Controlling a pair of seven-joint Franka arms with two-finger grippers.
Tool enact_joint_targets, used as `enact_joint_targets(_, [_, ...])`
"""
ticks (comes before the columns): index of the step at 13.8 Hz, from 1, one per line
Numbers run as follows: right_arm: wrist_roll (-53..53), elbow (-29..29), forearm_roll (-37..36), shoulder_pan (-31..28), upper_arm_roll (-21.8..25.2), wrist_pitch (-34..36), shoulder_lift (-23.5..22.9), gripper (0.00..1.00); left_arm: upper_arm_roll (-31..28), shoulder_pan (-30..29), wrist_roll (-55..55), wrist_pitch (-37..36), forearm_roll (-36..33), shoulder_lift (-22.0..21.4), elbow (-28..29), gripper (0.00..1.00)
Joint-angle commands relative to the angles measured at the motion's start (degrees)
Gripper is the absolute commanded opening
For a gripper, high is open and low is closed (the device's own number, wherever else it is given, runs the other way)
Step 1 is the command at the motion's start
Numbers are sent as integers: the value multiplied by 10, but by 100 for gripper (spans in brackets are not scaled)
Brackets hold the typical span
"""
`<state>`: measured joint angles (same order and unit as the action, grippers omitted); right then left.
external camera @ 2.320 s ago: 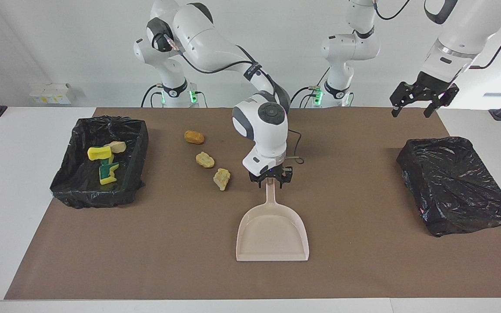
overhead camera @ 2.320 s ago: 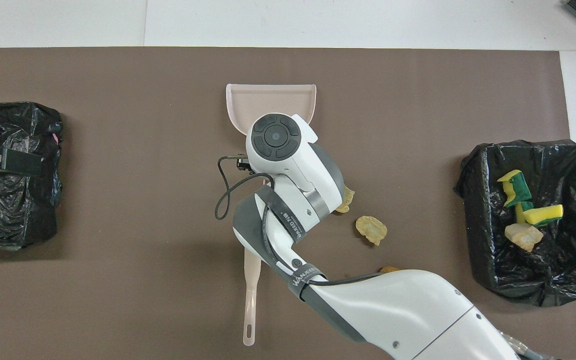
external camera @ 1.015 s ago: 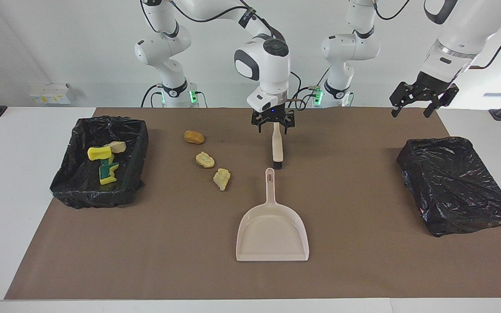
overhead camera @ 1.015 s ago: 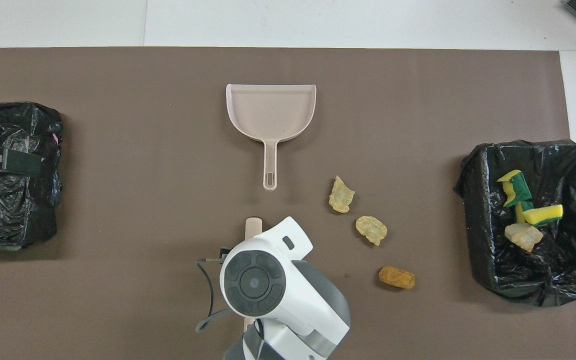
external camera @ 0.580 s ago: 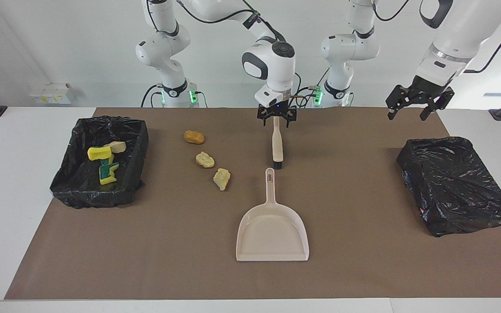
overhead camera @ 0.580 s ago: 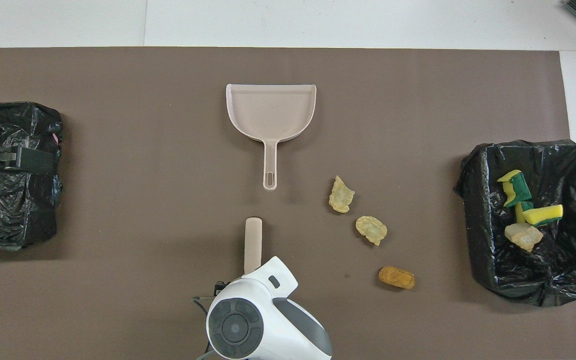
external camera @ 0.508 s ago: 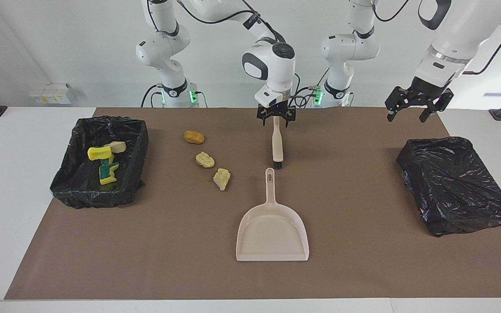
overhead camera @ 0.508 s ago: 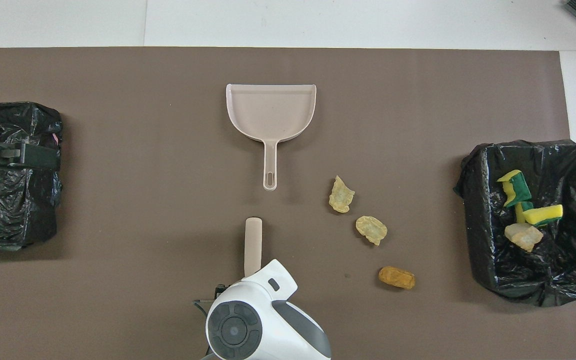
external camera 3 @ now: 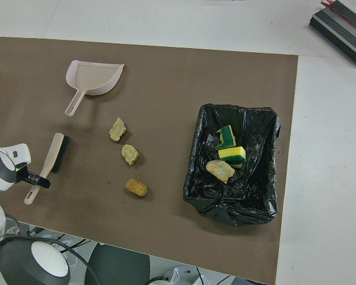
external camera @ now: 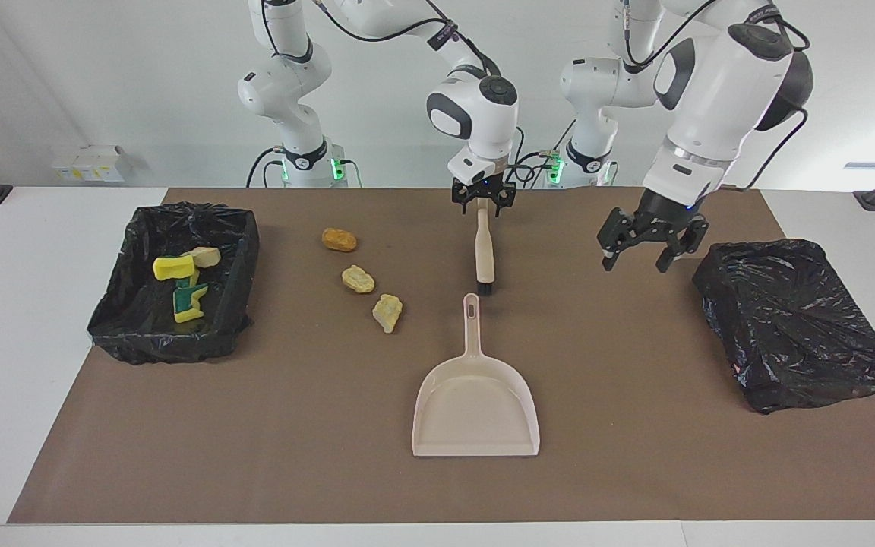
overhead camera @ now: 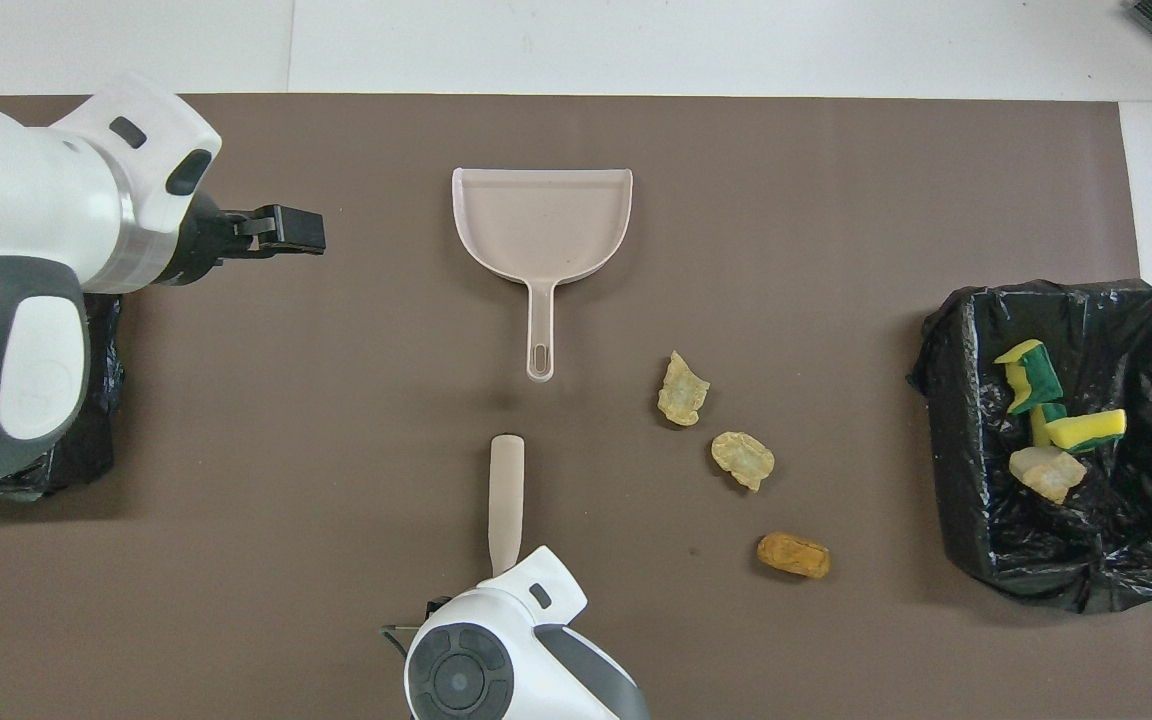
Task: Sweep and dump trash in bin
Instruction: 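Reach the left gripper to the dustpan handle while the right gripper nears the brush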
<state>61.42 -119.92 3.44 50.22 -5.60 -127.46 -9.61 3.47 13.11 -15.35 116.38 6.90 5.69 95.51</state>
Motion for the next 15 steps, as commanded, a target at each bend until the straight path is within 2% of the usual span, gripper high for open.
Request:
enact_joint_targets(1, [-3,-14,18,1,1,-17,9,68,-8,44,-34,26,19,12,-5,100])
enact_joint_targets(3, [-4,-13,18,1,1,-17,8,36,-8,77,-55,61,15,46,-9,100])
enact_joint_targets(5, [-4,-8,18,1,1,-16,6,1,-8,97,-70,69,11,110,-36,100])
enact_joint_targets(6, [-3,-5,19,1,1,-9,6,0,-8,120,-76,65,8,141,-63,100])
enact_joint_targets(7, [-2,4,19,1,1,-1,6,0,-8,135,-77,64,5,154,-69,100])
enact_joint_targets(10, [11,14,19,-11,5,85,34,0,-9,167,-93,59,-3,170,-67,100])
enact_joint_targets(15, [69,14,17,-84,7,229,81,0,-9,185,-100,52,-28,204,-65,100])
